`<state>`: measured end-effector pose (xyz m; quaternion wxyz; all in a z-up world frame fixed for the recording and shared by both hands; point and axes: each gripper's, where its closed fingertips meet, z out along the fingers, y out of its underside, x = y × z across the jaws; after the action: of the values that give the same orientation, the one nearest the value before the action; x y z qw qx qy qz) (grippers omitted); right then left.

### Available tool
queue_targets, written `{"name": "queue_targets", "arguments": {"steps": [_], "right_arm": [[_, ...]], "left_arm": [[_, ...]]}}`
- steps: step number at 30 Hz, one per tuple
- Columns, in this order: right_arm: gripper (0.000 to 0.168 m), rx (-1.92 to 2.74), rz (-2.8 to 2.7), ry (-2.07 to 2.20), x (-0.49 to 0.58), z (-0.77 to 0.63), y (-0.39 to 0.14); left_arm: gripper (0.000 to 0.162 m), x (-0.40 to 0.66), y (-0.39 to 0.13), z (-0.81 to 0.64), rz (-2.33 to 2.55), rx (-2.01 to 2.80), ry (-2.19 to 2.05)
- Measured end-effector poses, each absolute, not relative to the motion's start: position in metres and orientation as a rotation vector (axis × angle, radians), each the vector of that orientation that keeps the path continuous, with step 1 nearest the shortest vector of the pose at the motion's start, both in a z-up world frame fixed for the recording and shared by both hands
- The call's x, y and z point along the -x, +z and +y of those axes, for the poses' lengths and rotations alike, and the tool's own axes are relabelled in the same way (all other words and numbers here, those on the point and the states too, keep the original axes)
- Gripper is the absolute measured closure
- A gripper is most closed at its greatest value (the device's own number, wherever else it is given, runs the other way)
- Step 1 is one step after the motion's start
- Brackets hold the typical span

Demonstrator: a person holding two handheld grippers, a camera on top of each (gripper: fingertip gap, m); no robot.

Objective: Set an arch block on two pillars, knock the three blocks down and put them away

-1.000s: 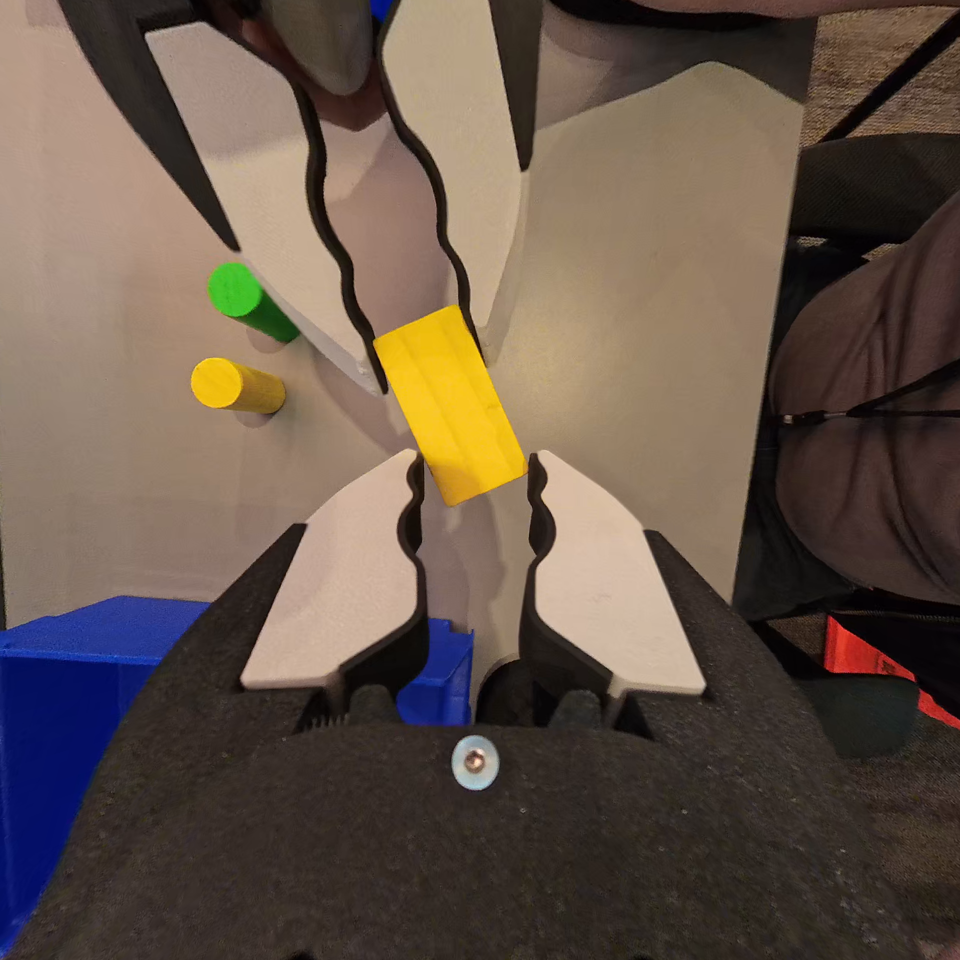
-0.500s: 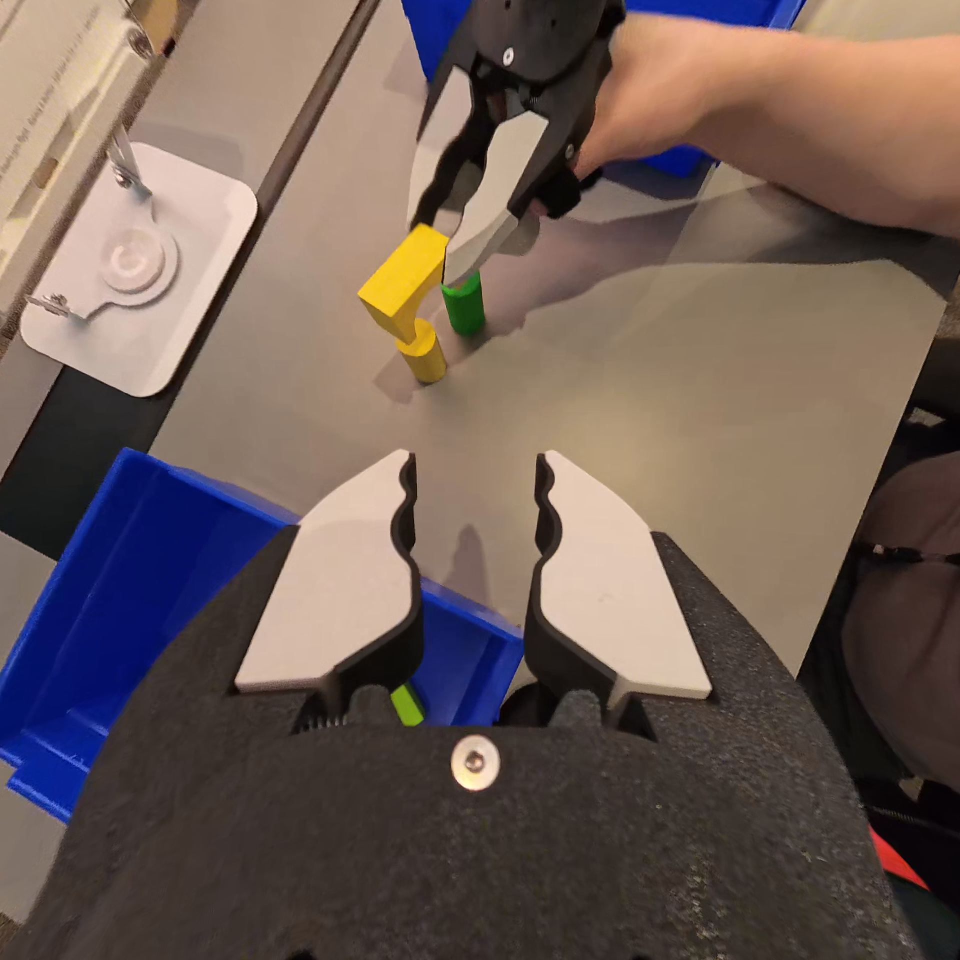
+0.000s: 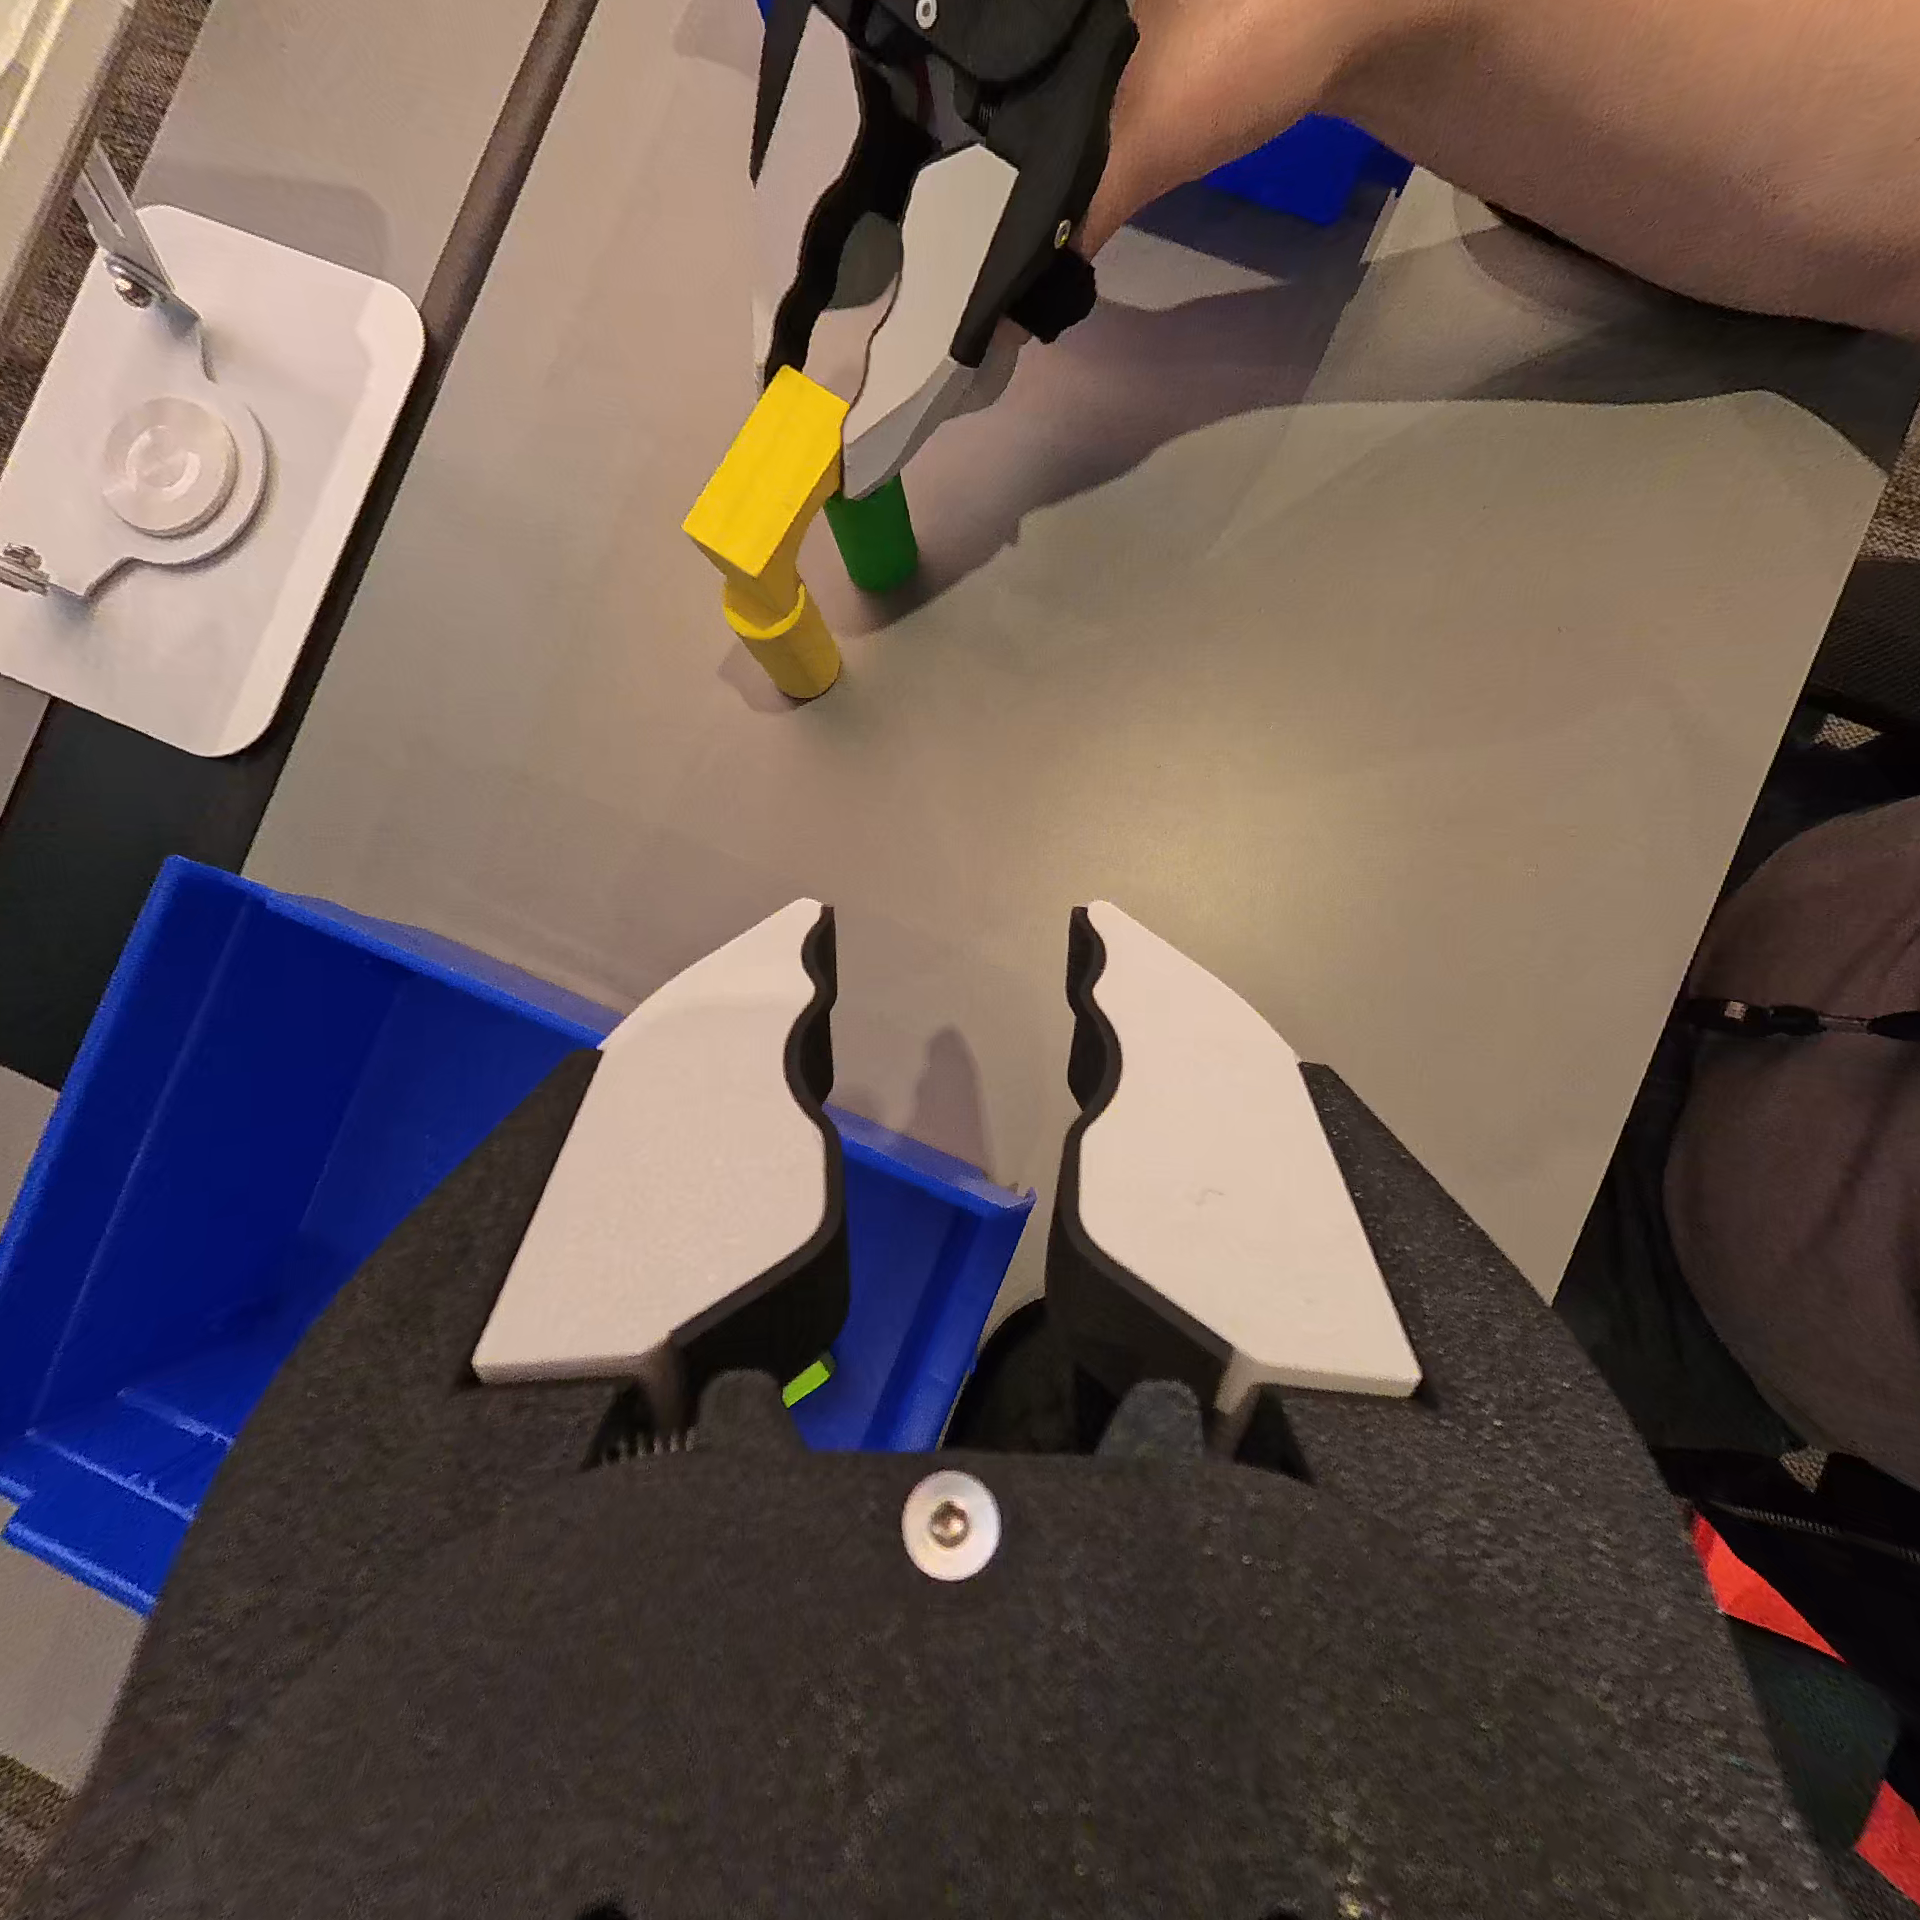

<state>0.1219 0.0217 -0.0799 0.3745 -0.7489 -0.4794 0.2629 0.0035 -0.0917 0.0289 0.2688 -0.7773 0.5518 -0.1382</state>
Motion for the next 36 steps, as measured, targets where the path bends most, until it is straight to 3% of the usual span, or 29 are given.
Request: {"name": "queue_targets", "arguments": {"steps": [4,7,12,16,22,25,27,36], "right_arm": [[0.116,1.906,-1.205,0.687,-0.121,0.020,-0.069],[0.112,1.810,-1.176,0.707,-0.118,0.015,-0.035],[0.112,1.649,-0.971,0.654,-0.147,0.015,0.048],[0.111,1.648,-0.937,0.593,-0.166,0.027,0.073],[0.114,1.894,-0.984,0.325,-0.190,0.074,0.048],[0.137,2.056,-0.976,0.173,-0.203,0.096,0.013],[0.165,2.159,-1.005,0.111,-0.209,0.102,-0.016],[0.167,2.545,-0.870,0.134,-0.233,0.109,-0.110]], "left_arm": [[0.119,-0.004,0.032,-0.091,1.459,2.079,-0.389],[0.120,-0.007,0.050,-0.088,1.401,1.990,-0.405],[0.120,-0.013,0.123,-0.083,1.161,1.652,-0.531],[0.119,-0.012,0.153,-0.082,1.009,1.421,-0.673],[0.113,-0.008,0.148,-0.042,0.814,1.339,-0.653],[0.112,0.020,0.137,0.010,0.604,1.398,-0.327],[0.113,0.039,0.126,0.033,0.502,1.443,-0.139],[0.109,0.074,0.079,0.069,0.350,1.616,-0.038]]}}
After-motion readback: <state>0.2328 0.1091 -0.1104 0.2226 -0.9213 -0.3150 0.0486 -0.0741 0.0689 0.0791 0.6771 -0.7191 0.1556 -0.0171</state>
